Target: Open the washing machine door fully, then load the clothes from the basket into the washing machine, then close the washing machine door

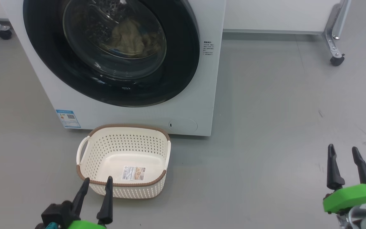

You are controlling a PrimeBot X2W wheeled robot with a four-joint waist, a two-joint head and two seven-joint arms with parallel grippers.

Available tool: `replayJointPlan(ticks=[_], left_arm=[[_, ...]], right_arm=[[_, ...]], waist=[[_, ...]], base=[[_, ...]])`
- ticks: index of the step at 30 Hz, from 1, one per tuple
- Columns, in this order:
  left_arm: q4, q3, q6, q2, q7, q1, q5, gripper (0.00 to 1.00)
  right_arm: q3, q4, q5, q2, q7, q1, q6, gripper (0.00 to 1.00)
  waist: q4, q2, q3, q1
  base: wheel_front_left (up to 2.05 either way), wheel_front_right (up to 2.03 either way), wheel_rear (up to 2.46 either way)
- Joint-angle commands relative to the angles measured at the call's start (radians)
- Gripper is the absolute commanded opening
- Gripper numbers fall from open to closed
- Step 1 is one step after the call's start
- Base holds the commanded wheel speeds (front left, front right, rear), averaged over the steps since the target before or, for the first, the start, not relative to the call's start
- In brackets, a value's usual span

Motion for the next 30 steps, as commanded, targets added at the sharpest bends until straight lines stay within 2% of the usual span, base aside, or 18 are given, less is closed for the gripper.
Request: replayJointPlan(ticks=[1, 10, 22, 30], left_arm=[[-0.034, 0.033, 0.000, 0.010, -0.007, -0.027, -0.004, 1.00], [-0.025, 0.026, 0.000, 0.014, -0.007, -0.032, -0.006, 1.00], [0.008, 0.052, 0.000, 0.005, -0.007, -0.038, -0.071, 1.00], [0.004, 0.020, 0.000, 0.024, -0.007, -0.034, -0.101, 1.00]], right_arm=[[0.022, -0.026, -0.007, -0.008, -0.005, -0.041, -0.003, 1.00], [0.022, -0.023, -0.007, -0.008, -0.005, -0.042, -0.003, 1.00], [0.031, -0.015, -0.007, -0.008, -0.005, -0.041, -0.003, 1.00], [0.037, -0.012, -0.017, -0.008, -0.005, -0.039, -0.003, 1.00]], waist=[[0.001, 0.0000, 0.000, 0.0000], [0.005, 0.0000, 0.002, 0.0000], [0.008, 0.0000, -0.001, 0.0000], [0.007, 0.0000, -0.003, 0.0000]], base=[[0.00, 0.00, 0.00], [0.00, 0.00, 0.00], [0.00, 0.00, 0.00], [0.00, 0.00, 0.00]])
